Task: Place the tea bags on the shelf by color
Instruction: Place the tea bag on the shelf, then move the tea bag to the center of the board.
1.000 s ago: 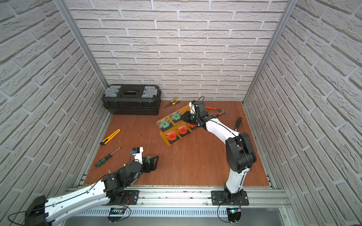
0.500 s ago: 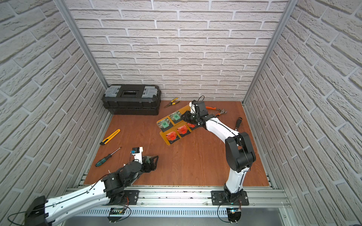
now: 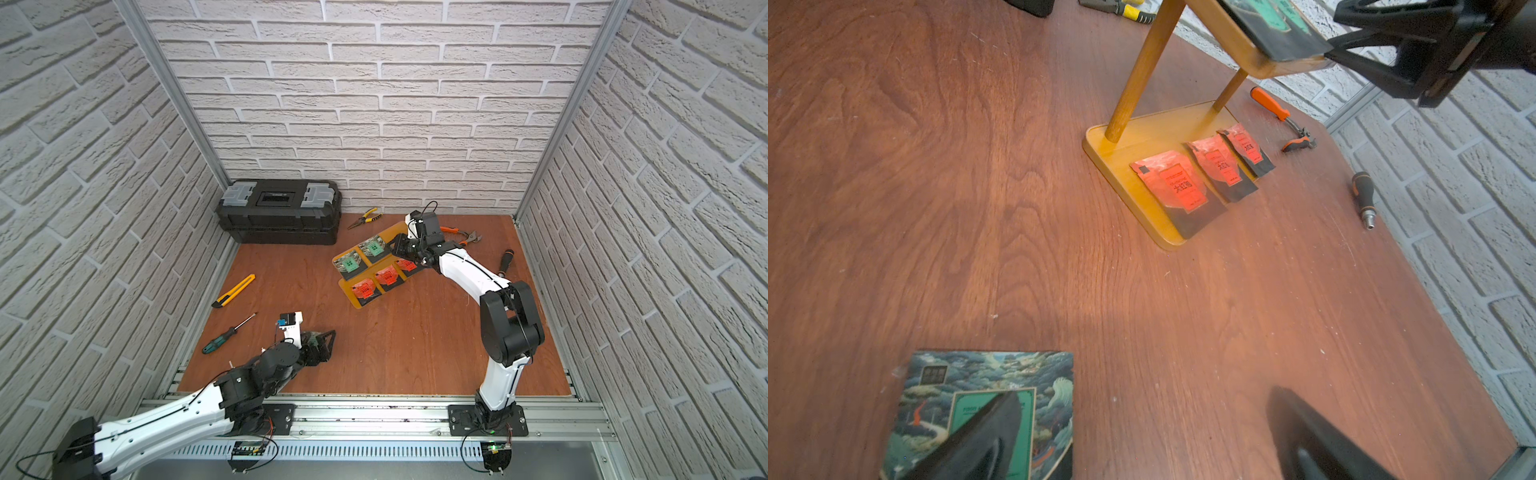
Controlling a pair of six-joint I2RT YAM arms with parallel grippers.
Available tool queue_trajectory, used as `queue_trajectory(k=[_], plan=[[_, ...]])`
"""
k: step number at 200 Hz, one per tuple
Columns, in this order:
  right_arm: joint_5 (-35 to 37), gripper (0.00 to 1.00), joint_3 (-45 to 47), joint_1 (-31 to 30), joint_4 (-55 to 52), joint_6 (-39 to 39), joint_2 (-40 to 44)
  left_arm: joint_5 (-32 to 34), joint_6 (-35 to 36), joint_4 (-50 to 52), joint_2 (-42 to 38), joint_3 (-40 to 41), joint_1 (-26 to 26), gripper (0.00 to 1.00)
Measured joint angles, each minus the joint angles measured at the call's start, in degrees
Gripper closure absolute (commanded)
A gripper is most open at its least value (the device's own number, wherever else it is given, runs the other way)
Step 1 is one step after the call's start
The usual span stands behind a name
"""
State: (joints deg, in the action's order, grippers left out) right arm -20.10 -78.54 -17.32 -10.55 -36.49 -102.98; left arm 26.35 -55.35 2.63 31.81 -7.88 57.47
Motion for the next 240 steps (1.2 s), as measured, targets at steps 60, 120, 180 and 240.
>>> queue_trajectory(k=[60,120,180,240], plan=[[0.9,0.56,6.8,0.3,-2.1,2.4,9.6,0.9,-0.5,5.1,0.1,-1.0,0.0,0.02],[-1.2,0.29,19.3,0.3,-3.2,5.7,21.4,2.0,-3.1,8.7,3.3,-1.4,-0.2,0.02],[-3.3,0.22,30.6,-0.2,-7.1,6.9,30.0,3.1,-5.1,10.8,9.7,-4.0,-0.4,0.02],[-4.0,0.22,41.4,-5.1,-6.7,5.7,33.6,3.4,-6.0,11.0,13.4,-4.3,-1.1,0.02]])
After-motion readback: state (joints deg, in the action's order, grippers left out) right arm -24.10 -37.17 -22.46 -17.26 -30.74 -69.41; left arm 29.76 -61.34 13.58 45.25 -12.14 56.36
